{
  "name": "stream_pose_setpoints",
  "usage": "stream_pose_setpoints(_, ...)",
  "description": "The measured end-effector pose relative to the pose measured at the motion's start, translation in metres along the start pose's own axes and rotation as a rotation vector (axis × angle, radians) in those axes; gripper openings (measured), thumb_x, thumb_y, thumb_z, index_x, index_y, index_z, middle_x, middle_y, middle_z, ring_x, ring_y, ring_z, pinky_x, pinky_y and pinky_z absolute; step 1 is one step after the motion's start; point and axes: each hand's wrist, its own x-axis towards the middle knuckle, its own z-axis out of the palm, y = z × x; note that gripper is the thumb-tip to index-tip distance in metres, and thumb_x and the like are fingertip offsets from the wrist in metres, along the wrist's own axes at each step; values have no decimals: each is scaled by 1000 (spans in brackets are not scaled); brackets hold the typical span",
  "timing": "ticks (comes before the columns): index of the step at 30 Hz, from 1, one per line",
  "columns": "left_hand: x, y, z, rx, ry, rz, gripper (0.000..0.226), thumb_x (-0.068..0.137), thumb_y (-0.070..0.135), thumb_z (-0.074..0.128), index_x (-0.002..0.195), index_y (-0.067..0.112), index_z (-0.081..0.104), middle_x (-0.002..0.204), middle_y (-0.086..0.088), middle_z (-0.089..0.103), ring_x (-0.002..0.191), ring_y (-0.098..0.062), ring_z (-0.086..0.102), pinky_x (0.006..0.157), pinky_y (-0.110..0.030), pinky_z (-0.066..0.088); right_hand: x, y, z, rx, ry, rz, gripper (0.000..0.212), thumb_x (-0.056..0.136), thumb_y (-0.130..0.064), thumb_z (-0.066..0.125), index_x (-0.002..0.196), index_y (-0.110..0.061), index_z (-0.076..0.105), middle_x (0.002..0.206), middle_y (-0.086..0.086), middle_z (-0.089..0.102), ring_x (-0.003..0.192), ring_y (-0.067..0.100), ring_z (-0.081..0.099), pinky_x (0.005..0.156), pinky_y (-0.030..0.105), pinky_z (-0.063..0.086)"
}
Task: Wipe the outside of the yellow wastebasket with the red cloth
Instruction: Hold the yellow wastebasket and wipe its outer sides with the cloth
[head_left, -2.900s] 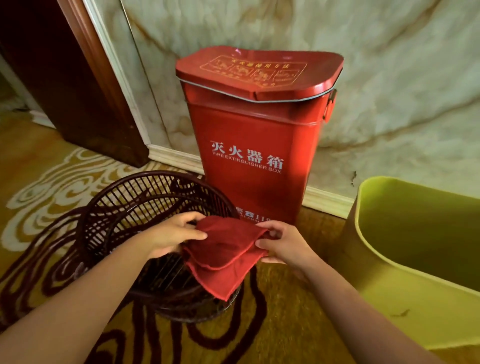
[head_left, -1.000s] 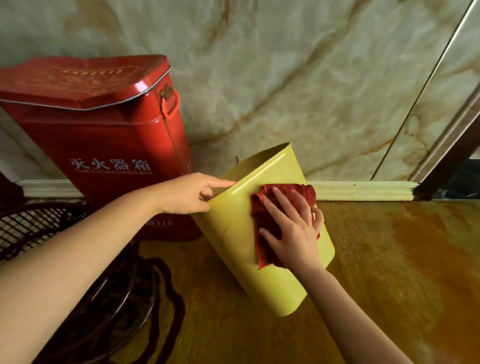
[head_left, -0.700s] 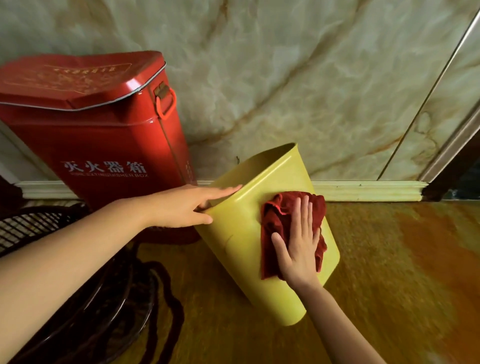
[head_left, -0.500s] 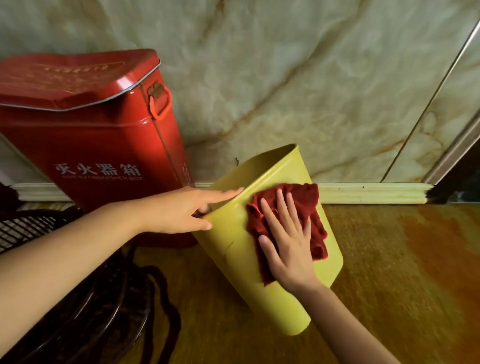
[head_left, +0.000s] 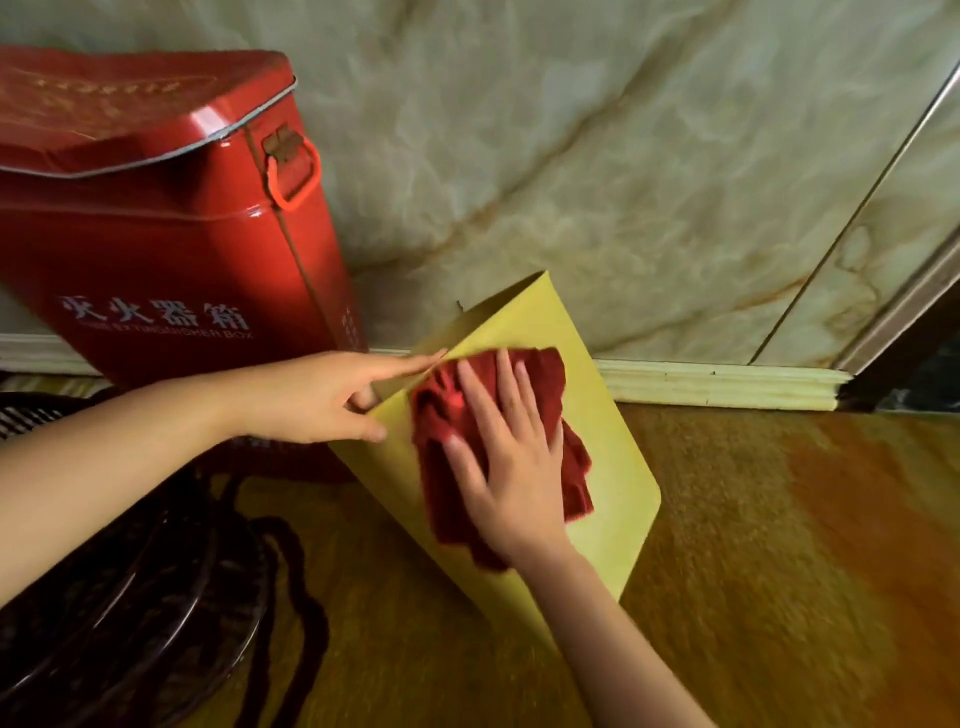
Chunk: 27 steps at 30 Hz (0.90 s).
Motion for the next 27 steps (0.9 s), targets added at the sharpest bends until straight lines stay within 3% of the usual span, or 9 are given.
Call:
stream_pose_setpoints(5,-3,14,10,-17,32,-42,85,80,17,64,136,46,8,40,12,46,42,-2,30,40,-15,27,45,73,-36,155,-62,477,50,92,-47,40,140,-40,29,157,-2,21,145,14,11,117,47,11)
stream_pose_setpoints(8,-1,32,13,26,17,-31,75,81,19,63,141,28,19,37,19,54,35,0,35,39,-11,26,5,95,-46,152,14,607,52,94,-43,38,143,-38,23,158,-2,20,145,16,11,116,48,15)
stream_pose_setpoints(11,8,56,5,59,17,3,58,81,16,63,134,18,38,44,29,60,32,4,37,37,-7,26,-24,74,-46,221,63,522,52,89,-54,33,140,-47,20,156,-13,16,143,7,11,114,47,17)
stream_pose_setpoints(14,32,82,0,-24,98,23,55,80,12,64,130,16,44,30,18,50,27,2,31,33,-12,24,-23,44,-59,336,131,342,45,85,-58,28,129,-63,23,146,-23,28,138,-3,21,112,27,20)
stream_pose_setpoints(16,53,104,-4,-69,131,0,54,77,15,67,128,19,48,30,14,48,34,-3,34,39,-18,27,-16,38,-71,380,198,296,50,86,-55,29,136,-49,31,143,-19,38,135,-2,29,109,20,25)
stream_pose_setpoints(19,62,123,-15,-12,-38,74,56,75,13,68,127,23,48,76,20,68,65,-1,63,58,-14,50,-11,44,-85,460,276,406,54,86,-50,33,137,-33,40,135,-16,47,130,3,39,106,24,31)
stream_pose_setpoints(21,51,108,-24,189,-86,119,39,75,14,69,112,21,61,94,15,70,79,6,60,71,-16,50,-11,47,-89,472,254,437,54,86,-49,33,137,-32,40,134,-15,48,130,7,41,106,26,32)
stream_pose_setpoints(24,22,68,-26,221,-3,35,6,76,21,68,76,26,72,70,13,74,61,11,54,60,-22,50,-14,44,-83,447,159,435,58,86,-53,30,139,-31,38,140,-10,46,133,12,39,108,30,31)
stream_pose_setpoints(27,9,54,-18,130,86,3,20,76,22,69,62,35,67,58,13,70,56,13,47,53,-18,41,-16,28,-78,447,185,389,63,82,-62,22,138,-36,34,140,-13,42,134,9,36,107,23,28)
